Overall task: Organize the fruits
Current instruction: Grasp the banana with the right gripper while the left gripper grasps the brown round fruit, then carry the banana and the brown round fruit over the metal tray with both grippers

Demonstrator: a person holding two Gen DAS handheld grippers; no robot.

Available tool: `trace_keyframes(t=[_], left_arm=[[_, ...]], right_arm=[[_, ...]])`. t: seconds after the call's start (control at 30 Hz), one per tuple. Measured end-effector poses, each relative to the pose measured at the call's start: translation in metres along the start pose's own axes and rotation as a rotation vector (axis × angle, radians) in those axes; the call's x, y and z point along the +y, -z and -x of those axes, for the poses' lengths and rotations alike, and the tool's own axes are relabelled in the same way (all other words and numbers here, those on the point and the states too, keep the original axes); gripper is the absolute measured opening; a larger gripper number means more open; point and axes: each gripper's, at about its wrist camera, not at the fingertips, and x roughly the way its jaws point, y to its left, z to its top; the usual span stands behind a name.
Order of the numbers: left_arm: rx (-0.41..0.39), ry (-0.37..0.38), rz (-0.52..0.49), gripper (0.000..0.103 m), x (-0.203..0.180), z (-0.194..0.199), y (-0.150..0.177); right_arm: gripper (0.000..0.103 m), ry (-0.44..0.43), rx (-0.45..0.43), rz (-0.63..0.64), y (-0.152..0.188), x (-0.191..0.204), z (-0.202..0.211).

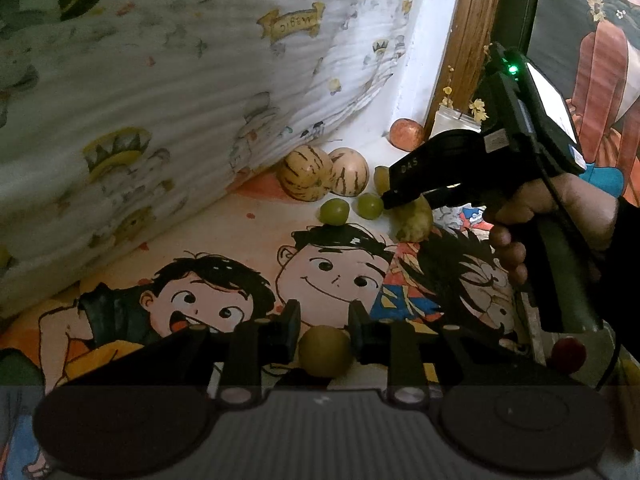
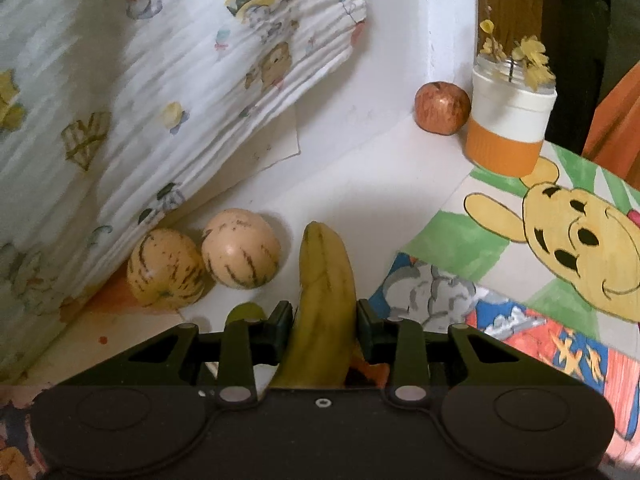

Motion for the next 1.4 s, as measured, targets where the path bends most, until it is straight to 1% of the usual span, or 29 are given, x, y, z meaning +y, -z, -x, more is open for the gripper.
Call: trace_keyframes(t=[0.13, 0.27, 0.43, 0.53, 0.57, 0.7, 0.83, 1.03, 1.27, 1.4], left_arm=[[0.005, 0.004, 0.015, 0.031, 0.002, 0.004, 0.001], [0.009, -0.002, 0.019, 0.039, 0.003, 0.01, 0.004], [0.008, -0.015, 0.006, 0.039, 0.001, 0.014, 0.007], [0.003, -0.025, -0.008, 0.037, -0.002, 0.014, 0.009], [0.003, -0.019, -0.009, 0.031, -0.002, 0.014, 0.009], [-0.004, -0.024, -0.015, 0.029, -0.005, 0.015, 0.01], [0.008, -0.005, 0.016, 0.029, -0.004, 0.016, 0.008], [0.004, 0.036, 0.026, 0.029, -0.014, 0.029, 0.008], [-0.002, 0.081, 0.021, 0.029, -0.036, 0.049, 0.009], [0.002, 0.111, 0.003, 0.029, -0.053, 0.058, 0.013]], right_arm=[[0.036, -0.012, 0.007, -0.003, 0.006, 0.003, 0.006], [0.036, -0.026, 0.014, -0.014, 0.012, 0.004, 0.012], [0.036, -0.037, 0.018, -0.022, 0.018, 0.004, 0.022], [0.035, -0.044, 0.015, -0.024, 0.02, 0.004, 0.027], [0.035, -0.047, 0.013, -0.025, 0.022, 0.004, 0.031], [0.035, -0.058, 0.004, -0.028, 0.026, 0.004, 0.044], [0.034, -0.077, 0.009, -0.041, 0.034, 0.002, 0.054], [0.034, -0.126, 0.024, -0.11, 0.053, -0.007, 0.077], [0.034, -0.159, 0.005, -0.169, 0.079, -0.025, 0.119], [0.034, -0.166, -0.018, -0.206, 0.097, -0.042, 0.148]])
